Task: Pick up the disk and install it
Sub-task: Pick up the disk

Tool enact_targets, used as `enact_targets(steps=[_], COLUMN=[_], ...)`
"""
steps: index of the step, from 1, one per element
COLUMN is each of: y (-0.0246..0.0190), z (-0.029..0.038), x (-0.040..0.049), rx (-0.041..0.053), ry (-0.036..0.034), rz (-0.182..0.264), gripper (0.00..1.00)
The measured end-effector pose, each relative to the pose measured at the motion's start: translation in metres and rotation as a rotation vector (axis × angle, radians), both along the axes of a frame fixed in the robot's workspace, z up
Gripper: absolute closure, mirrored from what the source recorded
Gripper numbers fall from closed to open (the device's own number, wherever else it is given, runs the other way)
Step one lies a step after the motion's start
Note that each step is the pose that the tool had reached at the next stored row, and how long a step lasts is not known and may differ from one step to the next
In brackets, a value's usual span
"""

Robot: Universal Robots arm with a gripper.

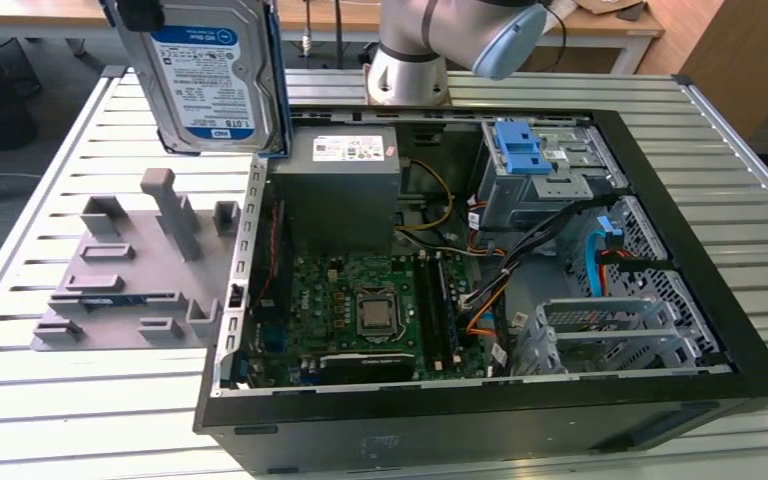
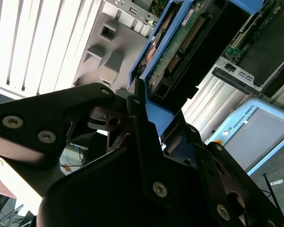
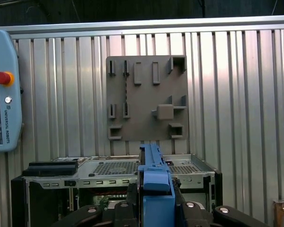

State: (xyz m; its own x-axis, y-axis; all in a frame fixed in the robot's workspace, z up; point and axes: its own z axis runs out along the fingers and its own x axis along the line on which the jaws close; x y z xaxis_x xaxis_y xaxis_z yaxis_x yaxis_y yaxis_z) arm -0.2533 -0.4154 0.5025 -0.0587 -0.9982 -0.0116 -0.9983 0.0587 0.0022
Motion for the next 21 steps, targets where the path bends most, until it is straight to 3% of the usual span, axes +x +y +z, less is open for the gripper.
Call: enact_targets(steps=[3, 21], y=[-0.0003, -0.0005], z=[0.0, -0.0001], x=[0.0047, 0.01], rx=[0.0, 0.0], ry=[0.0, 0.0], rz=[0.0, 0.0], gripper=[0.64, 0.64])
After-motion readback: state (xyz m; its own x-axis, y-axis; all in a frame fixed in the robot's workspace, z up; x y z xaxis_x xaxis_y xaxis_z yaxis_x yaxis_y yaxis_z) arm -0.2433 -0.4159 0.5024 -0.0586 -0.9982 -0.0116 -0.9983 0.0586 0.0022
